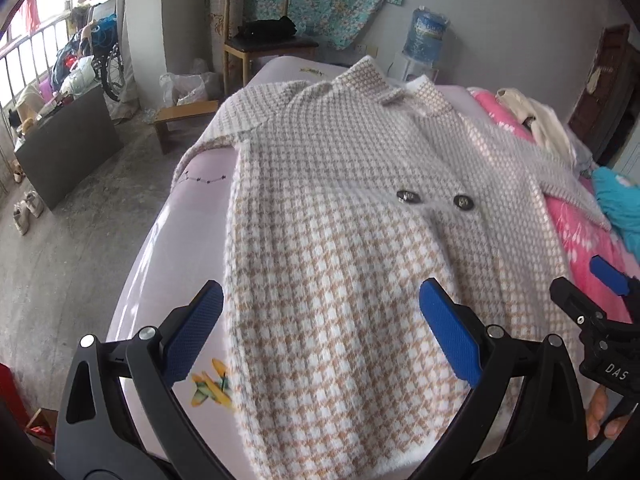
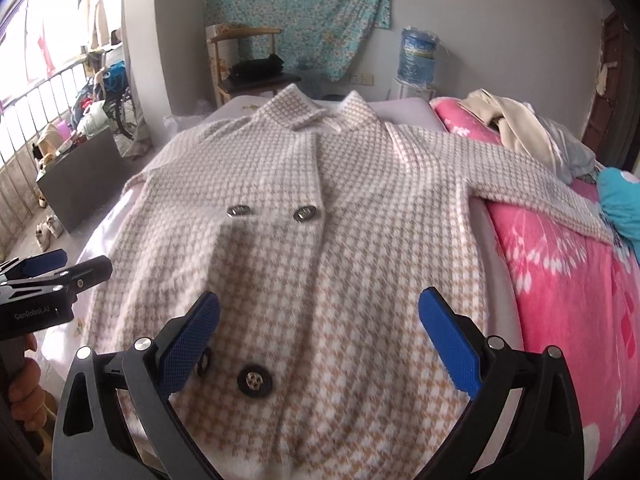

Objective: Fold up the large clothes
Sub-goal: 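Grasp the coat sleeve with the left gripper and lift it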

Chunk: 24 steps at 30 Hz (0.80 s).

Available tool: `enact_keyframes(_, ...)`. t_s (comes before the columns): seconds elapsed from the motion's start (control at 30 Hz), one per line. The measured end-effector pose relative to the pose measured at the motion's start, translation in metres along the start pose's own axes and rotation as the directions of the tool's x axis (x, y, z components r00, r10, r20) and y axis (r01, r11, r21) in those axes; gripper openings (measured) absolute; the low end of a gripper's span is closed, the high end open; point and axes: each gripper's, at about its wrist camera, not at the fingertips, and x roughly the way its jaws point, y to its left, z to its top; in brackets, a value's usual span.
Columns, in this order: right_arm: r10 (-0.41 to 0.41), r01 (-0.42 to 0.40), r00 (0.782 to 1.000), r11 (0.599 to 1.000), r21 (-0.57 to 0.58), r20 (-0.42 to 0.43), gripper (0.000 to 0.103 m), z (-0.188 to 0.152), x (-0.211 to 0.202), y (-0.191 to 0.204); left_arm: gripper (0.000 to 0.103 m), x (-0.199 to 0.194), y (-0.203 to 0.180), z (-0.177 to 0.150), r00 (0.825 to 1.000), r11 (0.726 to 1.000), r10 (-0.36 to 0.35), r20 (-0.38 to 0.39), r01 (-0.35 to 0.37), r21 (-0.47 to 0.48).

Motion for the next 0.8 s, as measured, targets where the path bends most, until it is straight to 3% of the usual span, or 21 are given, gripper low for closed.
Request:
enact_keyframes(0.1, 0.062, -0.060, 0.998, 0.997, -0.054, 0.021, 0.097, 0.028, 0.014, 0.017, 0.095, 0.010, 0.038, 0.028, 0.995, 0.986, -0.101, 0.007, 0.101, -0.129)
enact_keyframes(0.2, 0.113, -0.110, 0.993, 0.990, -0.092, 0.024, 0.097, 0.051, 0.034, 0.037, 0.095, 0.026, 0.080, 0.053, 0.997, 0.973, -0.076, -0.021, 0.070, -0.219)
enact_keyframes(0.3, 0.163, -0.161, 0.987, 0.980, -0.115, 0.007, 0.097, 0.068, 0.056, 0.058, 0.095, 0.043, 0.126, 0.071, 1.000, 0.953, -0.029, 0.008, 0.031, -0.300)
enact_keyframes(0.37, 0.191, -0.191, 0.981, 0.974, -0.125, -0.011, 0.097, 0.075, 0.072, 0.072, 0.095, 0.063, 0.163, 0.078, 1.000, 0.923, -0.019, -0.012, 0.013, -0.383)
enact_keyframes(0.4, 0.202, -0.203, 0.979, 0.970, -0.130, -0.022, 0.097, 0.077, 0.079, 0.079, 0.095, 0.075, 0.184, 0.078, 0.999, 0.893, -0.035, -0.037, 0.015, -0.449)
enact_keyframes(0.43, 0.213, -0.215, 0.977, 0.967, -0.135, -0.035, 0.097, 0.078, 0.086, 0.085, 0.095, 0.089, 0.207, 0.076, 0.996, 0.851, -0.071, -0.057, 0.031, -0.524)
enact_keyframes(0.5, 0.226, -0.232, 0.972, 0.962, -0.145, -0.061, 0.097, 0.078, 0.101, 0.094, 0.095, 0.120, 0.247, 0.066, 0.980, 0.734, -0.182, -0.085, 0.078, -0.674)
enact_keyframes(0.6, 0.224, -0.238, 0.970, 0.957, -0.167, -0.095, 0.097, 0.077, 0.117, 0.107, 0.095, 0.170, 0.289, 0.046, 0.929, 0.539, -0.362, -0.078, 0.141, -0.831)
enact_keyframes(0.7, 0.213, -0.234, 0.969, 0.955, -0.180, -0.124, 0.097, 0.076, 0.132, 0.116, 0.095, 0.229, 0.303, 0.026, 0.835, 0.373, -0.547, -0.066, 0.172, -0.912)
enact_keyframes(0.77, 0.206, -0.230, 0.968, 0.956, -0.181, -0.142, 0.097, 0.076, 0.142, 0.119, 0.095, 0.264, 0.309, 0.016, 0.777, 0.280, -0.628, -0.043, 0.175, -0.944)
enact_keyframes(0.8, 0.202, -0.227, 0.968, 0.957, -0.180, -0.147, 0.097, 0.077, 0.146, 0.121, 0.096, 0.280, 0.310, 0.011, 0.743, 0.219, -0.669, -0.005, 0.190, -0.957)
